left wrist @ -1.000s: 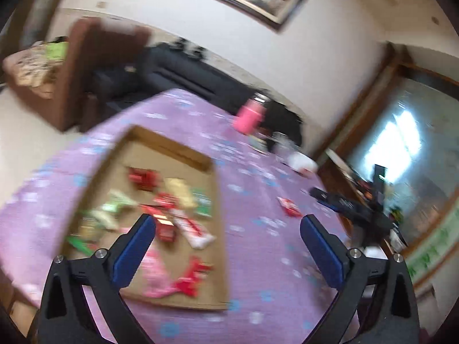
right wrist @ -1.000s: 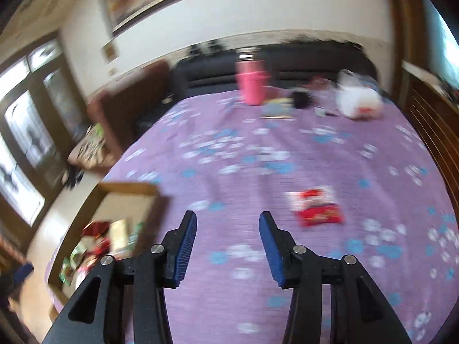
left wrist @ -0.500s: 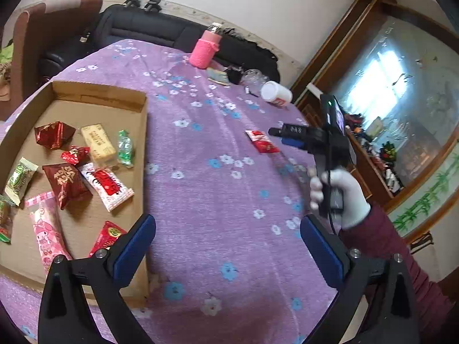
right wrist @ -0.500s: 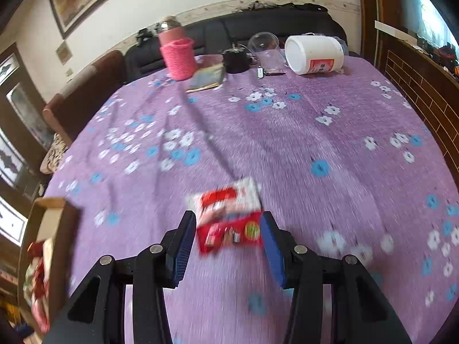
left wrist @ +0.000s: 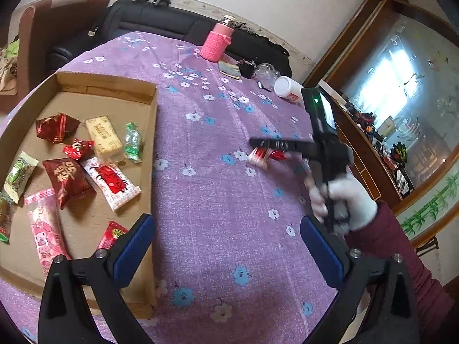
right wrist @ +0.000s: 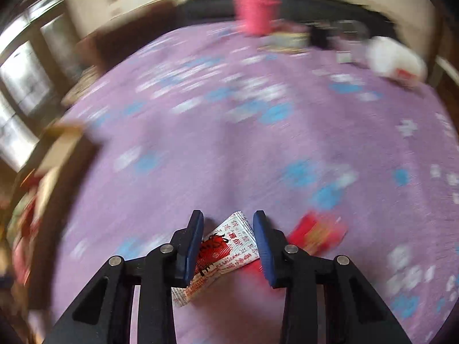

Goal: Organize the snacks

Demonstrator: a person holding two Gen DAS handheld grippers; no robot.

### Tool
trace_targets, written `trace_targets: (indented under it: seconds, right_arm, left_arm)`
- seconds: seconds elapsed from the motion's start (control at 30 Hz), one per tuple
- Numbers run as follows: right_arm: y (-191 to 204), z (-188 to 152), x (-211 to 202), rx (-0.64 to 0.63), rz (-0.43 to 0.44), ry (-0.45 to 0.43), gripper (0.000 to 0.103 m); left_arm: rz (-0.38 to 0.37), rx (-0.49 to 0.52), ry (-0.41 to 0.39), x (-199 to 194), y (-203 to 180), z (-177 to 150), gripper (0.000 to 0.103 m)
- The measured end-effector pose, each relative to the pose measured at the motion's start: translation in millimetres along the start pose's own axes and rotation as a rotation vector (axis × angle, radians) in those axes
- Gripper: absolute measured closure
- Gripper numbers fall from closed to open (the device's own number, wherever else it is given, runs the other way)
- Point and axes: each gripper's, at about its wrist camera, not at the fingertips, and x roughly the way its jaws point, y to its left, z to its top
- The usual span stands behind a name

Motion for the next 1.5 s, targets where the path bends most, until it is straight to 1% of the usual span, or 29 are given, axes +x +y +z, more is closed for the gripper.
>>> trace_targets:
  seconds: [0.03,0.07,0.1,0.13,0.17,0.2,0.23,0.3,0.4,0.47,0.53,0.57,0.6,0.67,0.7,0.73,0.77,0.8,0.83,0.93,0.97,1.1,1.17,1.27,1.33,1.37,1.43,1.47,1.5]
  right_arm:
    - [10.2,-10.2,-4.8,-0.032,0.065,0.023,0.064]
    - [16.0,-17.6,-13.5,-0.046,0.104,0.02,0.064]
    - [16.1,-24.6,-29.5,-0.035,0.133,-0.014,0.064]
    - [11.3,-28.7,-40.6,-0.005,0.14,-0.046,0.064]
    - [1.9,-31.1,-51.8,0.043,0.134,-0.078,0.062]
    - [-14.0,-34.1,-64.3,0.119,0.099,-0.118,0.056]
    - [-25.1,-37.1,-70.5,0.165,0.064,-0.139,0.053]
    - [-48.1,-41.6,-74.8,0.237,-0.003,-0.15,0.053]
    - [-66.8,-45.4,-66.1,0.32,-0.018,-0.126,0.053]
    - [-75.4,-42.6,-55.5,0.38,0.001,-0.13,0.053]
    - [-75.6,-35.6,-46.6,0.399,-0.009,-0.139,0.053]
    - [-71.6,-29.0,-42.0,0.389,-0.025,-0.142,0.053]
    - [-65.4,-22.5,-36.3,0.366,-0.063,-0.142,0.053]
    - [-52.7,-14.0,-29.3,0.327,-0.111,-0.132,0.053]
    - [-48.9,-10.3,-22.3,0.312,-0.138,-0.114,0.062]
    - [-46.9,-10.2,-15.7,0.304,-0.171,-0.097,0.076]
    - [-44.0,-11.2,-15.1,0.279,-0.219,-0.114,0.078]
    - [-42.0,-12.2,-13.7,0.262,-0.23,-0.112,0.081]
    - [-42.8,-14.6,-15.0,0.253,-0.232,-0.116,0.084]
    - [-45.8,-28.6,-29.5,0.253,-0.22,-0.122,0.084]
    - [-48.4,-36.3,-35.4,0.261,-0.2,-0.124,0.084]
    - [-55.1,-65.4,-54.2,0.291,-0.117,-0.156,0.084]
    - [-57.7,-75.4,-61.3,0.305,-0.084,-0.176,0.084]
    - [-59.5,-78.1,-65.4,0.315,-0.068,-0.2,0.084]
    - [-60.4,-78.2,-66.7,0.323,-0.045,-0.209,0.084]
    - [-59.7,-78.9,-67.3,0.322,-0.039,-0.211,0.084]
    - [-57.9,-79.6,-67.0,0.317,-0.031,-0.21,0.084]
    - [-56.7,-79.8,-67.0,0.314,-0.029,-0.21,0.084]
    - [-55.2,-79.8,-67.4,0.309,-0.031,-0.212,0.084]
  left_arm:
    - [-0.003,0.008,0.002,0.1,-1.8,-0.8,0.002]
    - [-0.006,0.016,0.002,-0.7,-3.7,-1.4,0.002]
    - [-0.007,0.021,0.0,-1.7,-5.1,-1.9,0.002]
    - [-0.008,0.026,-0.002,-2.9,-6.1,-2.7,0.002]
    - [-0.009,0.032,-0.003,-3.1,-7.3,-3.2,0.002]
    - [-0.011,0.035,-0.002,-3.0,-8.4,-3.6,0.002]
    - [-0.015,0.04,0.0,-1.8,-10.1,-4.5,0.002]
    - [-0.022,0.052,0.009,1.5,-14.4,-6.5,0.002]
    - [-0.028,0.078,0.03,8.6,-22.7,-11.3,0.002]
    - [-0.028,0.09,0.048,12.9,-26.9,-15.3,0.002]
    - [-0.024,0.096,0.059,16.8,-29.9,-16.8,0.002]
    - [-0.018,0.099,0.062,18.2,-31.2,-17.8,0.002]
    - [-0.015,0.104,0.066,19.6,-32.5,-18.4,0.002]
    - [0.003,0.125,0.072,23.6,-37.1,-19.0,0.002]
    - [0.014,0.135,0.072,25.0,-38.7,-19.1,0.002]
    - [0.033,0.156,0.075,28.2,-42.3,-19.0,0.002]
    - [0.047,0.17,0.078,30.9,-44.9,-19.0,0.002]
    - [0.056,0.179,0.08,32.6,-46.7,-19.0,0.003]
    - [0.064,0.187,0.085,35.9,-48.4,-18.0,0.003]
    - [0.075,0.2,0.106,53.0,-52.8,-12.1,0.003]
    - [0.078,0.201,0.114,58.7,-53.1,-10.3,0.004]
    - [0.073,0.215,0.149,86.4,-59.6,-3.1,0.02]
    - [0.096,0.239,0.169,105.2,-63.9,0.6,0.025]
    - [0.132,0.252,0.198,127.2,-65.1,4.5,0.028]
    - [0.159,0.287,0.19,133.9,-69.0,5.7,0.03]
    - [0.18,0.305,0.196,137.7,-71.6,5.9,0.033]
    - [0.203,0.33,0.195,140.3,-74.9,5.8,0.046]
    - [0.204,0.335,0.194,140.4,-75.6,6.1,0.063]
    - [0.202,0.336,0.193,139.9,-75.2,6.8,0.076]
